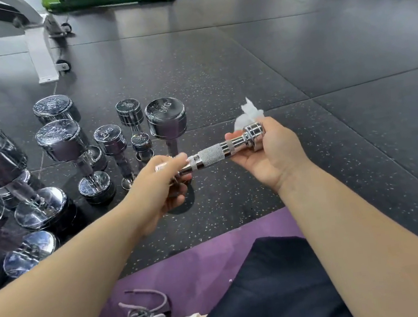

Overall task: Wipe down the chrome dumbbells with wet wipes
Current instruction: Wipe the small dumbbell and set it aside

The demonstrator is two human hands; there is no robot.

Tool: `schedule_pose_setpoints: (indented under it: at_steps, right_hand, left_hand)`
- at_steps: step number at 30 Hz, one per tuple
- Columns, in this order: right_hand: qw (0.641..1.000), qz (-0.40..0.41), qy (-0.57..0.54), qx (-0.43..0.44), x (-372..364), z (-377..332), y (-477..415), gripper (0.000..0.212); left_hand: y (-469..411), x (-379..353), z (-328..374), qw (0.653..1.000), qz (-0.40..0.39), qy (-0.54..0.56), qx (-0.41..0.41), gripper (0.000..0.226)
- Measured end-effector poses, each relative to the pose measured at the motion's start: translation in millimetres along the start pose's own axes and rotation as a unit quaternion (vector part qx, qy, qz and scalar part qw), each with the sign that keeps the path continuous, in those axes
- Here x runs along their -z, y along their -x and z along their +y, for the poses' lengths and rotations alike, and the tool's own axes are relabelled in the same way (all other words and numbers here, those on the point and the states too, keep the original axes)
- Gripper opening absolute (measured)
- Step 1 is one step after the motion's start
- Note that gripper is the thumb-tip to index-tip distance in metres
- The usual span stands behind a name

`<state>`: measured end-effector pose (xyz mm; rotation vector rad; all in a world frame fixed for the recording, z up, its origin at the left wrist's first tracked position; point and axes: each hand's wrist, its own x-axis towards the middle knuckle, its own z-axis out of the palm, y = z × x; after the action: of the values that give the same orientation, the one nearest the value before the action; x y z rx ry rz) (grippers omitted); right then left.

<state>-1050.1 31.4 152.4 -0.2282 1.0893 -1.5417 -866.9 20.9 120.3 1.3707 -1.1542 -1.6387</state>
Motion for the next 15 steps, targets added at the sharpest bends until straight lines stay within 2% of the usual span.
schedule_pose_setpoints:
  at_steps: [2,5,7,8,12,15]
  right_hand:
    - [0.999,0.014,0.035,0.018,-4.7,1.5,-1.8,0.014]
    - [0.990,0.026,0.133,0.044,-16.8,11.2,-11.6,0.016]
    - [0.972,0.024,0.220,0.075,-22.5,27.3,-23.1,0.021]
    - [0.958,0.020,0.268,0.095,-24.2,38.7,-31.0,0.024]
    - [0.902,-0.009,0.407,0.146,-16.5,78.3,-49.9,0.030]
    - [0.896,-0.014,0.425,0.126,-8.5,95.5,-57.4,0.029]
  left_hand:
    - [-9.0,2.9,-9.4,0.983,-0.023,-0.167,-0.070,0.024]
    - [-28.3,-3.7,-27.9,0.902,0.025,-0.409,-0.133,0.021]
    - [-41.1,-12.1,-43.3,0.864,0.036,-0.482,-0.143,0.023]
    - [-49.6,-14.5,-52.6,0.856,0.029,-0.497,-0.137,0.024]
    - [-70.6,-17.3,-75.5,0.881,-0.030,-0.465,-0.086,0.029]
    - [-76.6,-20.2,-75.5,0.939,-0.047,-0.327,-0.095,0.021]
